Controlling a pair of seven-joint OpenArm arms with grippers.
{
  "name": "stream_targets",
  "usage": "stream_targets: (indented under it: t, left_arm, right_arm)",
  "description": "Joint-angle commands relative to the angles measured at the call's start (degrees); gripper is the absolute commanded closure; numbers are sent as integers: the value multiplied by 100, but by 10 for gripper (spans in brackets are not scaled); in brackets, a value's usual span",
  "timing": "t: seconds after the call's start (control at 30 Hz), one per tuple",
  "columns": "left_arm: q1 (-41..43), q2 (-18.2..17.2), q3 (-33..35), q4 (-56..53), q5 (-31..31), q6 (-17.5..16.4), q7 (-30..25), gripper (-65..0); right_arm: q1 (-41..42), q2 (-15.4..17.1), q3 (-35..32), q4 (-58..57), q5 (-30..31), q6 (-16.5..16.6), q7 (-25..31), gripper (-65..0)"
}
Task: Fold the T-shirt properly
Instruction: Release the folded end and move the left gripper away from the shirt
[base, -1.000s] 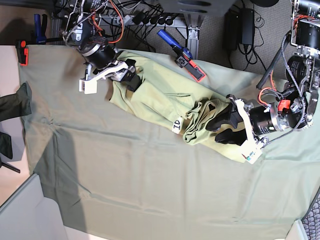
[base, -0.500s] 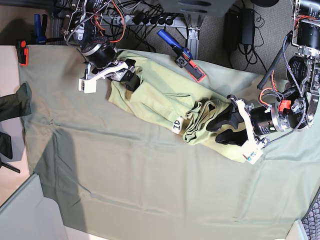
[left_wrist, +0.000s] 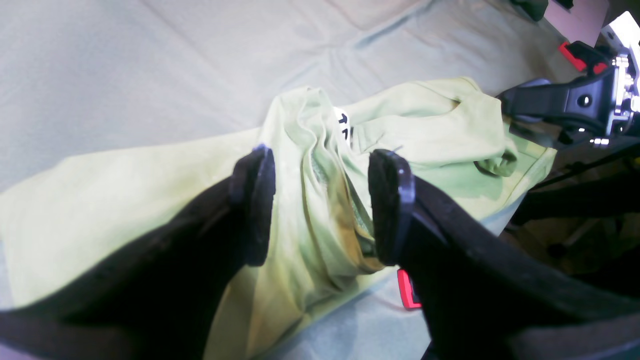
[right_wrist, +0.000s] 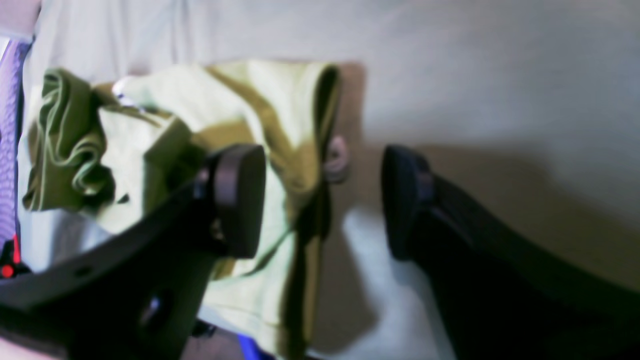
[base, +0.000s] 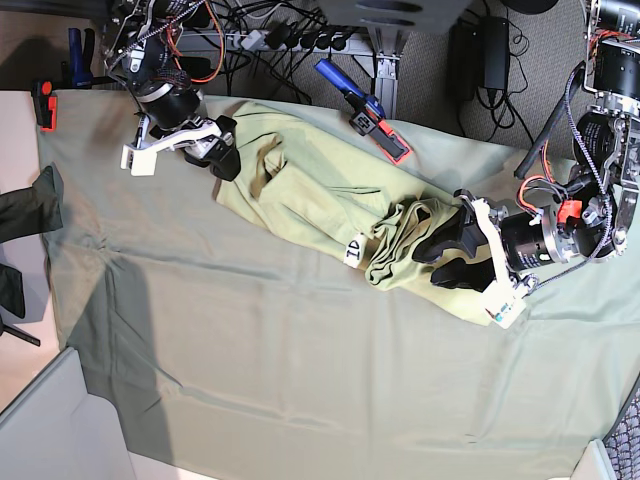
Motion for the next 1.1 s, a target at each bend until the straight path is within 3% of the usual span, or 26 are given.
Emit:
stream_targets:
  t: [0.0, 0.7, 0.77, 1.0, 1.07]
  left_arm:
    - [-94, -31, -33, 109, -122, -113, -146, -331]
    - [-94, -31, -33, 109, -120, -113, -146, -331]
    - [-94, -31, -33, 109, -120, -113, -146, -331]
    - [-94, -33, -33, 109, -118, -113, -144, -331]
    - [-94, -31, -33, 109, -120, -113, -144, -331]
  right_arm:
    - [11, 28, -46, 79, 87, 286, 87, -365]
    - [-111, 0, -673, -669, 391, 299, 70, -350]
    - [-111, 0, -776, -669, 391, 297, 70, -293]
    - [-107, 2, -846, -669, 389, 297, 85, 0]
    - [-105, 2, -844, -662, 387, 295, 96, 0]
